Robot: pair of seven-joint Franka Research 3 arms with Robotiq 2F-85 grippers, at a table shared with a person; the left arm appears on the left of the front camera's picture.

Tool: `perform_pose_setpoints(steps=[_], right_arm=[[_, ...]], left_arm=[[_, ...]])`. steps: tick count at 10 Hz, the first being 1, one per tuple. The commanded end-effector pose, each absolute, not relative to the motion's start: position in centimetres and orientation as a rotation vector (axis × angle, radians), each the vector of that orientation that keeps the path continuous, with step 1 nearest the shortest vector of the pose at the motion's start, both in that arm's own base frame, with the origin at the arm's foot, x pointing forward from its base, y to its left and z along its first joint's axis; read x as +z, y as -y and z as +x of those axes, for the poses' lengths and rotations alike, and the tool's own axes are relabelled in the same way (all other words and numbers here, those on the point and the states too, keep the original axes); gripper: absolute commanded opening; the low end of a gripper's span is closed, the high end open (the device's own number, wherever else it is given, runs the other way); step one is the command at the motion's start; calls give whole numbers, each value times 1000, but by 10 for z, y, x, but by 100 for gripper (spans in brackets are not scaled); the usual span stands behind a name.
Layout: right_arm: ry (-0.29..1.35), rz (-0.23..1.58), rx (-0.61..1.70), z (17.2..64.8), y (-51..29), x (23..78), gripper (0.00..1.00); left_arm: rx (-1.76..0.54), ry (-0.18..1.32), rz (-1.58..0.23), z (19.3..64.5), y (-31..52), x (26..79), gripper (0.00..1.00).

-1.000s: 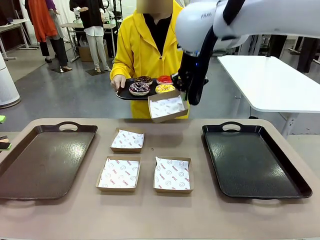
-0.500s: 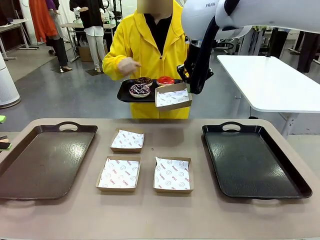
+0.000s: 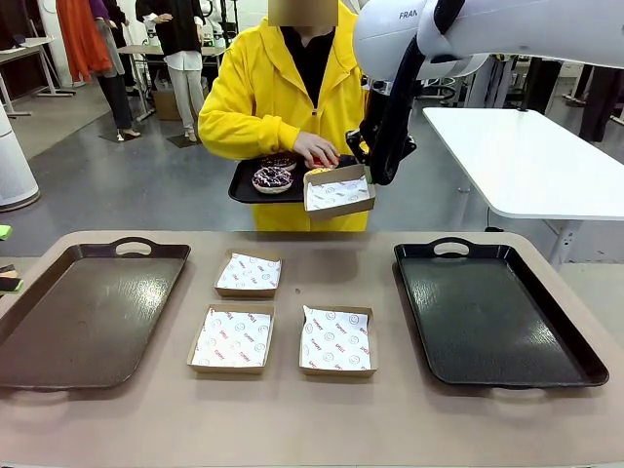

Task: Individually package the donuts and arrange them on the tray.
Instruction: Pick up one Paper togo box, then place the picked Paper togo box on the Handle tray while simultaneously picking up another Paper togo box from the table with the other hand.

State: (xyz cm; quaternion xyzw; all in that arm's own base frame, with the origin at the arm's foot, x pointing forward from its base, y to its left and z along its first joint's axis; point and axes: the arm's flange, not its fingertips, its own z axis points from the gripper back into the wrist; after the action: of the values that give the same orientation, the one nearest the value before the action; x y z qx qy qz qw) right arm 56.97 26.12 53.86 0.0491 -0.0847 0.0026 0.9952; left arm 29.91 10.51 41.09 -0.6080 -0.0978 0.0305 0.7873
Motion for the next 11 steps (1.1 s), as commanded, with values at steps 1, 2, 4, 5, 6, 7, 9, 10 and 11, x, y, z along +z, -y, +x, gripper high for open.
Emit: perform_pose_setpoints(steps=[1, 2, 4, 5, 6, 7, 9, 10, 11], right_arm=[[177, 102, 3, 569, -260, 539, 0], [177, 102, 3, 569, -260, 539, 0], [177, 102, 3, 569, -260, 539, 0], [177, 102, 3, 569, -260, 539, 0], [177, 102, 3, 569, -260, 539, 0], [177, 102, 3, 569, -260, 539, 0], [177, 102, 3, 569, -260, 539, 0], [177, 102, 3, 569, -260, 539, 0], [177, 102, 3, 569, -260, 539, 0]], left_arm=[[79, 223, -1322, 300, -106, 413, 100], [79, 223, -1322, 300, -106, 413, 100], [79, 223, -1322, 300, -106, 413, 100], [79, 223, -1322, 300, -106, 413, 100], [79, 223, -1322, 300, -106, 413, 100], [79, 223, -1322, 300, -106, 413, 100], [79, 223, -1322, 300, -106, 413, 100], [79, 223, -1322, 300, -106, 413, 100], [79, 223, -1322, 300, -106, 413, 100]])
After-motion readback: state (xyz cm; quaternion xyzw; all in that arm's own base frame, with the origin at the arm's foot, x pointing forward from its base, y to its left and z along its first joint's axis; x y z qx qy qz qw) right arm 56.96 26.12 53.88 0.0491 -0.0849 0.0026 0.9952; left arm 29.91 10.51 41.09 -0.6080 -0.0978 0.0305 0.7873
